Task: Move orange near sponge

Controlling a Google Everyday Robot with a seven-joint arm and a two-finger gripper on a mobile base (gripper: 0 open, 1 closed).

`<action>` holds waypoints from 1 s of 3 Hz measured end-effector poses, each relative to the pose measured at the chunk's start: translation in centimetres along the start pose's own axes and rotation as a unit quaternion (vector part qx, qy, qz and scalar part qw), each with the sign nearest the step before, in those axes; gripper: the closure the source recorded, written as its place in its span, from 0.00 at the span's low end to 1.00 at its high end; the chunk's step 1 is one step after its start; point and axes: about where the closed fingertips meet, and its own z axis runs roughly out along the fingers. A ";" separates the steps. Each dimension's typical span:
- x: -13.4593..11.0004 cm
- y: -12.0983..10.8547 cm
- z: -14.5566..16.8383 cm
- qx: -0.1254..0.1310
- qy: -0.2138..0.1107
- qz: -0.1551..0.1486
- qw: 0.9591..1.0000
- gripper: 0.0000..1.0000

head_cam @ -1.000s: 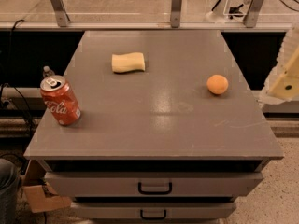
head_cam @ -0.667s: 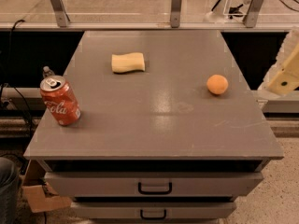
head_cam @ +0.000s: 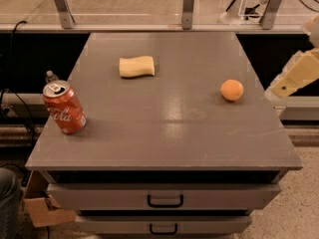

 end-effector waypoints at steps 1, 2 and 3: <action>0.7 -0.7 5.0 -0.036 -0.018 0.043 0.998 0.00; 0.3 0.0 9.0 -0.076 -0.025 0.058 0.995 0.00; -0.5 1.1 12.1 -0.108 -0.024 0.055 0.992 0.00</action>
Offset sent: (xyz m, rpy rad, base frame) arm 0.0671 0.0329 -0.1153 0.2297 0.1970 0.0111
